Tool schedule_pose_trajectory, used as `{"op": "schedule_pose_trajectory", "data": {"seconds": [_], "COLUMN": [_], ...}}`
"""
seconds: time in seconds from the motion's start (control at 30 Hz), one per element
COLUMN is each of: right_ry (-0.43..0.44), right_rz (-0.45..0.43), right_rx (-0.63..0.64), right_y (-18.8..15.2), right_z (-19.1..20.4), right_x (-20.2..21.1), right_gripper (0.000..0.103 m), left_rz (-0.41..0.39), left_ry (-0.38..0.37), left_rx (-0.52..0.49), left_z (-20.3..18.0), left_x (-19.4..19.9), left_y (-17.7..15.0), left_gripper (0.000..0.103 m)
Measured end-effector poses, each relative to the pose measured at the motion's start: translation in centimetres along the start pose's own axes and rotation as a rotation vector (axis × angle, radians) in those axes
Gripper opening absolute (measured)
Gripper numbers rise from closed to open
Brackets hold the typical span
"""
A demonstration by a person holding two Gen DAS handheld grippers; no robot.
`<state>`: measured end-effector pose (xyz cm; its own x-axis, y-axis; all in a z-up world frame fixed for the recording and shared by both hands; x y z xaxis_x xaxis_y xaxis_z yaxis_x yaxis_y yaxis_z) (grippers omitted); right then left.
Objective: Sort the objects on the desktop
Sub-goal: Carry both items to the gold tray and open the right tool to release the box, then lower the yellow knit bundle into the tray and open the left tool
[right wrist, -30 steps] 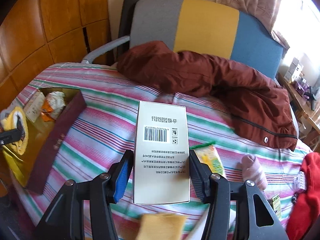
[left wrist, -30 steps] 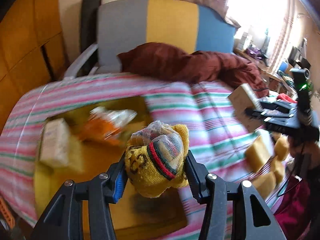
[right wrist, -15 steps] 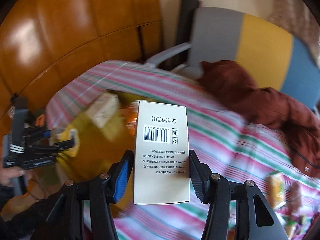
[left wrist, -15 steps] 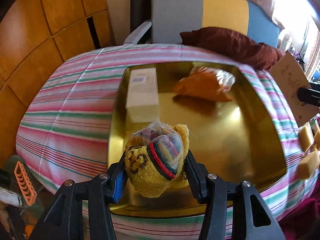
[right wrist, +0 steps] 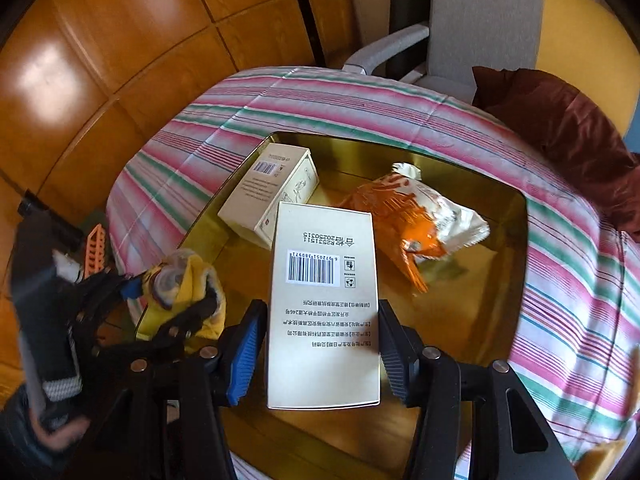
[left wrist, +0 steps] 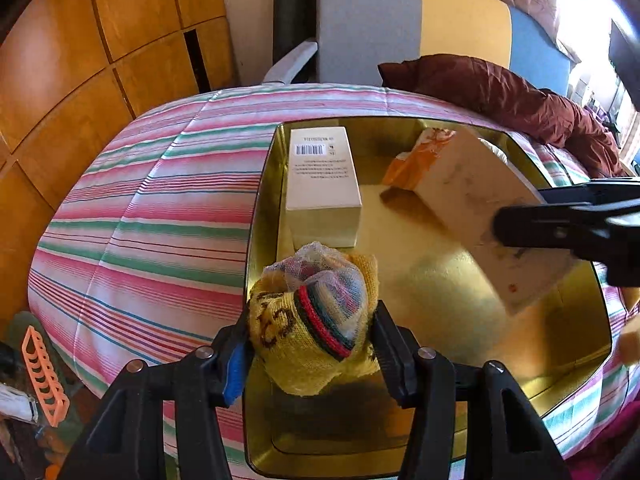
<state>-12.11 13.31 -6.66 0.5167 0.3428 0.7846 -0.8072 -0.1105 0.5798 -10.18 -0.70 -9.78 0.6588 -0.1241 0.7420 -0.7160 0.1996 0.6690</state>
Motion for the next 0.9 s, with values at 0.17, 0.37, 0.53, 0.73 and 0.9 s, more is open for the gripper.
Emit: {"op": "schedule_pose_trajectory", "data": {"seconds": [0.17, 0.37, 0.53, 0.73, 0.9], "right_ry": [-0.039, -0.017, 0.013, 0.004, -0.022], "right_rz": [0.001, -0.019, -0.042, -0.075, -0.126], "right_rx": [-0.047, -0.157, -0.162, -0.116, -0.057], "right_y": [0.9, 2.7, 2.8, 1.7, 0.5], "right_z": [0.0, -0.5, 0.0, 0.4, 0.8], "right_x": [-1.9, -3.7, -3.3, -1.6, 0.5], "right_gripper": [0.055, 0.057, 0.065, 0.065, 0.068], "left_rz": [-0.019, -0.037, -0.057, -0.107, -0.153], "left_ry": [-0.008, -0.015, -0.013, 0.010, 0.028], "left_rx": [0.011, 0.024, 0.024, 0.036, 0.060], "left_z": [0.0, 0.1, 0.0, 0.2, 0.5], "left_x": [-0.1, -0.1, 0.2, 2.0, 4.3], "left_y": [0.2, 0.4, 0.4, 0.9, 1.4], "left_gripper": [0.058, 0.061, 0.064, 0.065, 0.065]}}
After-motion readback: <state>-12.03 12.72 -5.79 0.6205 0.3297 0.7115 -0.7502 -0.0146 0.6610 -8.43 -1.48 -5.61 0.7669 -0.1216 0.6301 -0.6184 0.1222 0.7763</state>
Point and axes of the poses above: each gripper's, at about its wrist camera, not at the fingertips, and x roughly against the way its jaws point, z to its left, y to its top, the point moved 3 cm from there along -x, roughly the way its jaws point, and after that the axes turned 9 degrees about -z, right-handed, at the moved point
